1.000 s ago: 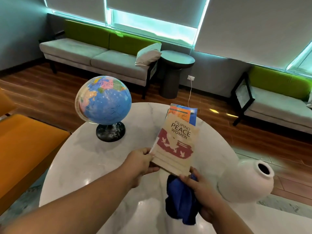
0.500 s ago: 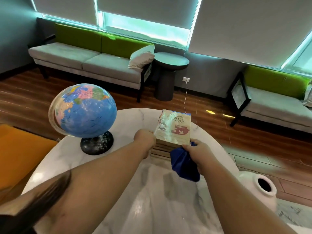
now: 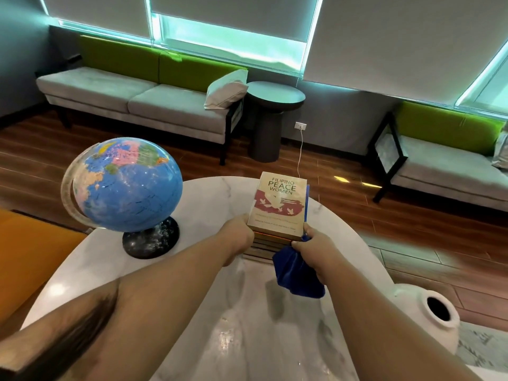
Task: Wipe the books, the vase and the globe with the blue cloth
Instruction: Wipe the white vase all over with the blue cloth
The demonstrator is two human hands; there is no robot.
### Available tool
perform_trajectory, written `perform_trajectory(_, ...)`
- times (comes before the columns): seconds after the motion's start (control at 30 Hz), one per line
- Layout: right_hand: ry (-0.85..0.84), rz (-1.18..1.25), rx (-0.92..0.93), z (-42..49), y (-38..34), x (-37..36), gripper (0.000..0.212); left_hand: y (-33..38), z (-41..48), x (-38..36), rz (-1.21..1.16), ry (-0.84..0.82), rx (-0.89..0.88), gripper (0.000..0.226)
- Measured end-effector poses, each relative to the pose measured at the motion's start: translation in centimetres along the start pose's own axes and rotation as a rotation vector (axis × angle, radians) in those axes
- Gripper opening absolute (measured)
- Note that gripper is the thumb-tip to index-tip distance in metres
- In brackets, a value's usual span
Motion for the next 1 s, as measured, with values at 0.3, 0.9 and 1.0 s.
perform_trajectory(0.3,0.168,0.053,-0.015,-1.9,1.0,0.3,0.05,0.7,-2.7,0.4,0.052,0.083,-0.035,0.042)
perform_trajectory(0.9,0.02,0.802,-0.168,-17.9,6.0,-2.5,0.025,-8.5,-17.2,-2.0,-0.057,-0.27,-0.072,0.021)
perform_trajectory(1.0,0.049,0.693,-0.117,-19.8,7.3,-1.5,0.019,-8.3,-18.1,-1.7,-0.082,-0.277,-0.126,0.02)
Point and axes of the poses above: each hand's wrist, its own z-axis towards the middle knuckle, its own x-axis out of the back of the hand, y = z × x, the point moved 2 cm from there along z, towards the middle knuckle, and after that the axes turned 7 degrees about x, right-handed, at the moved point
